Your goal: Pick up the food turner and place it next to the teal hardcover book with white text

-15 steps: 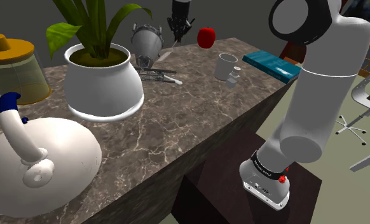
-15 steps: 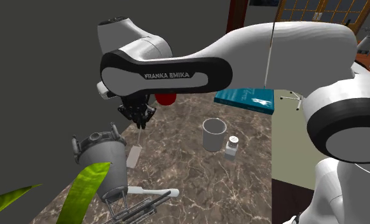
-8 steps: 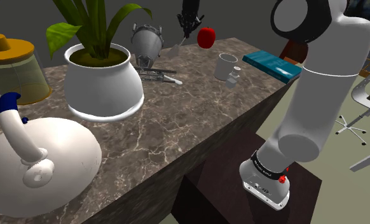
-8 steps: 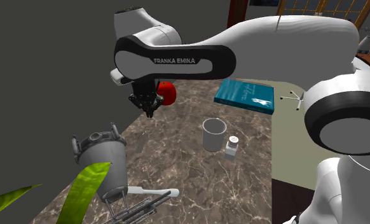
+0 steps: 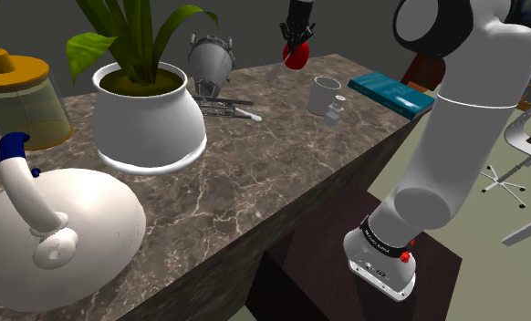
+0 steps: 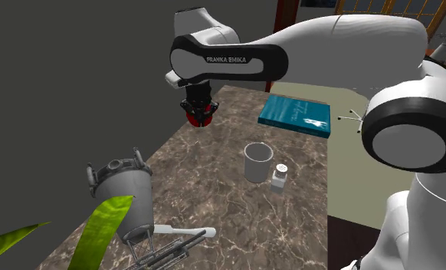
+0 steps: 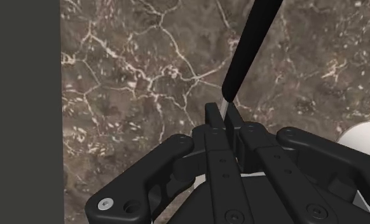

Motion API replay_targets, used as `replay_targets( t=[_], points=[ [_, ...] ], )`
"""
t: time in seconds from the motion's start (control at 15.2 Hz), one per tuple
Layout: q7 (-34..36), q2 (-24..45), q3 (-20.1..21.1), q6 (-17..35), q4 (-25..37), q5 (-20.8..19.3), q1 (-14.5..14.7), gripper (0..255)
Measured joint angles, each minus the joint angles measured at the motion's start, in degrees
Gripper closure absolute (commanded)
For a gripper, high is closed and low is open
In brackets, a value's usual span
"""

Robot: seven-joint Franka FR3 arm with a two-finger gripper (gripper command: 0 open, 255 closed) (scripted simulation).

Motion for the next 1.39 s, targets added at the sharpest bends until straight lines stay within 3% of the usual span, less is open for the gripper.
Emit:
replay_targets(
  t=[0.79, 1.39],
  points=[
    [-15.1, 8.2, -3.9, -2.7, 10.7, 4.7, -12.3, 255],
    [-15.8, 8.0, -3.9, 4.0, 3.9, 4.8, -12.1, 255]
  ],
)
